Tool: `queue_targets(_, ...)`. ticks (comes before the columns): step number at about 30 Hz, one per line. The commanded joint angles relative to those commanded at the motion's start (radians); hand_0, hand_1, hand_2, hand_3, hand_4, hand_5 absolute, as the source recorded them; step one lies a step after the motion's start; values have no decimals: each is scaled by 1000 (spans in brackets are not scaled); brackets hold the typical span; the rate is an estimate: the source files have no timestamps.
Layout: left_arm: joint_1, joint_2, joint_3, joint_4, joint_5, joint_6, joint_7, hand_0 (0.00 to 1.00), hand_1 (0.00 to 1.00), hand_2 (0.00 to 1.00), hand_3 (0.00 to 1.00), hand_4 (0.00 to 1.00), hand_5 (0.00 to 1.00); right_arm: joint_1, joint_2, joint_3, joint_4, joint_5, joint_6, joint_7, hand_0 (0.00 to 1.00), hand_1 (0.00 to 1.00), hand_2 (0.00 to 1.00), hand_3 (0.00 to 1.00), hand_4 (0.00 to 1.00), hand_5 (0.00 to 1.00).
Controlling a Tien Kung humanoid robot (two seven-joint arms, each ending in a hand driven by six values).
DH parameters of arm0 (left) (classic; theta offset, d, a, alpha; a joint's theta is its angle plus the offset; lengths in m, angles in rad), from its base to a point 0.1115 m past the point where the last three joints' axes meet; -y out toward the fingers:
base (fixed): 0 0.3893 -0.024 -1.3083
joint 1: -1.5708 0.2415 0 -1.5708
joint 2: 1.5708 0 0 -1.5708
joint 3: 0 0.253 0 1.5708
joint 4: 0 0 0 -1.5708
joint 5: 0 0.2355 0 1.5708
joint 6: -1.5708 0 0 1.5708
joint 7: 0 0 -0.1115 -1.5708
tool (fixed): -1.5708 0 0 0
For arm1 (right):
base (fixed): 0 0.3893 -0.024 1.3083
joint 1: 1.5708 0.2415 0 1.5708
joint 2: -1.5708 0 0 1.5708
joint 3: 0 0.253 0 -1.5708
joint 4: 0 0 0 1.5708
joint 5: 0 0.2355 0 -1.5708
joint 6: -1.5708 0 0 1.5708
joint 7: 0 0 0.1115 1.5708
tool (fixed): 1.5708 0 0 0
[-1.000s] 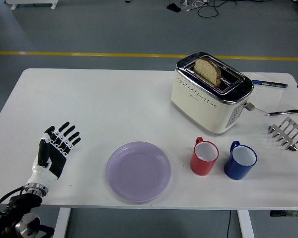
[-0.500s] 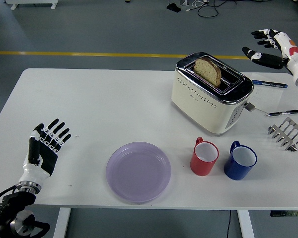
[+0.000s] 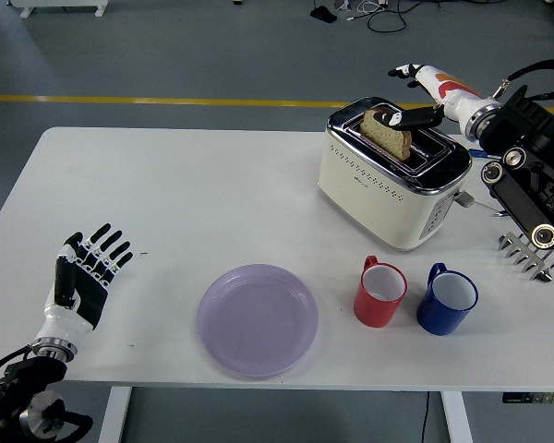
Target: Push plate across desktop,pick up the break from the machine,place the break in the plate
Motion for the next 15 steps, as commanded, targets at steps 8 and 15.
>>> queue_targets(8,3,2,2,3,-2,2,0,786,776,797,790,534,998,71,66,-72,-139,19,-9,-23,922,873,905,896,867,449)
queue_targets(15,-2,0,4,10,-1,5,1,787,774,795,790,530,998,109,117,-128,-260,19,-15,-27,899,851,871,876,863,441)
